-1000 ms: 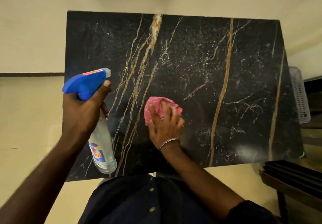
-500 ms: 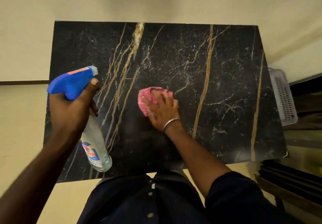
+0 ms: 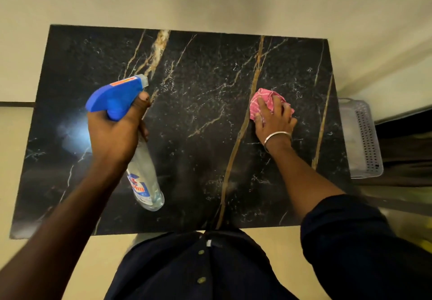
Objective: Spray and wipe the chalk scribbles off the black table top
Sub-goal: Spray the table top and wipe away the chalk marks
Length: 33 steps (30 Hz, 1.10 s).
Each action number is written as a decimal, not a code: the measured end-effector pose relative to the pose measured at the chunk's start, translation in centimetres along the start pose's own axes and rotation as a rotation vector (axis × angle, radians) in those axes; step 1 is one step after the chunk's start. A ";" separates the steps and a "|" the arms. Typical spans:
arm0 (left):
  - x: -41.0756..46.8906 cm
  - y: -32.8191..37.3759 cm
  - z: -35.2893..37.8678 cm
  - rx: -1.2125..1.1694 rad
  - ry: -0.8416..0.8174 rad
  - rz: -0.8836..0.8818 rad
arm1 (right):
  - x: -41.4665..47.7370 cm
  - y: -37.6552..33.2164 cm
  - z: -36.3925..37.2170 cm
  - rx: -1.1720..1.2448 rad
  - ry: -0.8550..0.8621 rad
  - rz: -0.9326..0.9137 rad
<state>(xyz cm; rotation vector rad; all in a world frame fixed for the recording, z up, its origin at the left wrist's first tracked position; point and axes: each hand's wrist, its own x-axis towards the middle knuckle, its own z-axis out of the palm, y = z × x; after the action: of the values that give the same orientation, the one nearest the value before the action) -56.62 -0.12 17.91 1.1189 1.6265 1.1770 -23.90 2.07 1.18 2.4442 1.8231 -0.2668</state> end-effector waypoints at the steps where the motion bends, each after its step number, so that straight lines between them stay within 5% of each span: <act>1: -0.3 0.3 0.5 0.002 -0.001 0.013 | -0.1 -0.2 0.0 0.017 -0.015 0.003; 19: -1.9 -0.1 4.5 -0.039 -0.030 0.075 | -0.2 -1.2 -3.0 -0.135 -0.061 -0.191; 23: -1.7 -0.4 3.8 -0.060 -0.074 0.097 | -1.2 -1.7 -4.9 0.398 -0.020 -0.067; 29: -1.8 0.2 2.5 -0.067 -0.128 0.180 | -6.2 -3.2 -5.9 1.602 -0.165 0.471; 33: -2.3 0.2 1.5 -0.058 -0.158 0.208 | -9.7 -3.5 -4.8 1.850 -0.243 0.584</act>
<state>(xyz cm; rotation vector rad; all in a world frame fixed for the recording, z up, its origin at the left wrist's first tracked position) -54.51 -1.90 17.99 1.3330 1.3732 1.2252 -29.50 -5.20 7.86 3.0566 0.3095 -2.9170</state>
